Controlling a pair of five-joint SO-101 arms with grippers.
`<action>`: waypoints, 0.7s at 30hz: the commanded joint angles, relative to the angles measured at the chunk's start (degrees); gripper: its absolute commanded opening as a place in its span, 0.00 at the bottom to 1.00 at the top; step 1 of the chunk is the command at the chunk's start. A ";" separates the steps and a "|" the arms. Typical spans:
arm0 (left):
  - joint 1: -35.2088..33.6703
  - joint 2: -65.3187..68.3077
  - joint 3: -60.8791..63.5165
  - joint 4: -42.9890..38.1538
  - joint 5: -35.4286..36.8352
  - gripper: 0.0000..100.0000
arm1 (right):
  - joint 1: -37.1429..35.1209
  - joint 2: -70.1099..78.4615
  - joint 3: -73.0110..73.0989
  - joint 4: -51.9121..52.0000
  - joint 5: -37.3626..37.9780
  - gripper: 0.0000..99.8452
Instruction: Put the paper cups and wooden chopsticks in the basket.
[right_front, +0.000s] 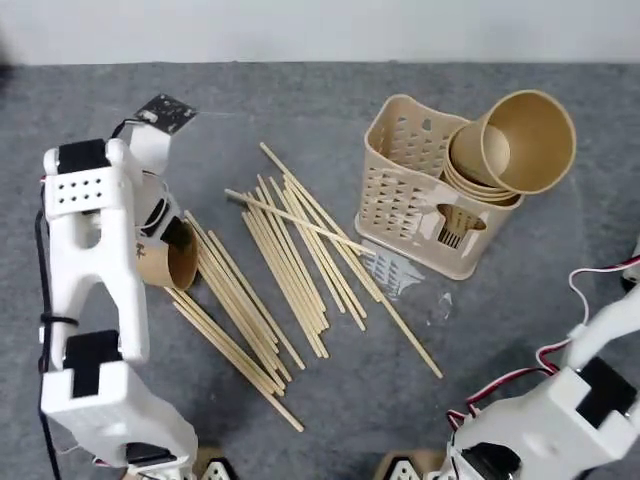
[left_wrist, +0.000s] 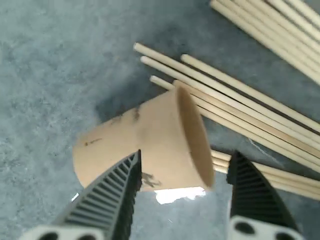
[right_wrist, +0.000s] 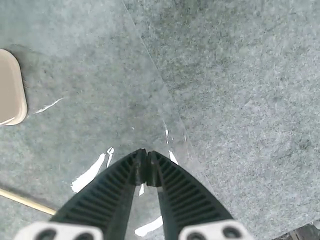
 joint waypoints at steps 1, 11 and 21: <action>-1.93 1.58 -0.40 -3.96 -0.44 0.23 | -0.31 -4.00 -2.73 2.24 0.53 0.01; -2.64 5.45 -0.66 -6.24 -0.62 0.09 | -0.40 -4.00 -2.73 2.24 0.53 0.01; -1.85 -1.58 -0.57 -3.34 -4.66 0.01 | -0.31 -4.00 -2.73 2.24 0.53 0.01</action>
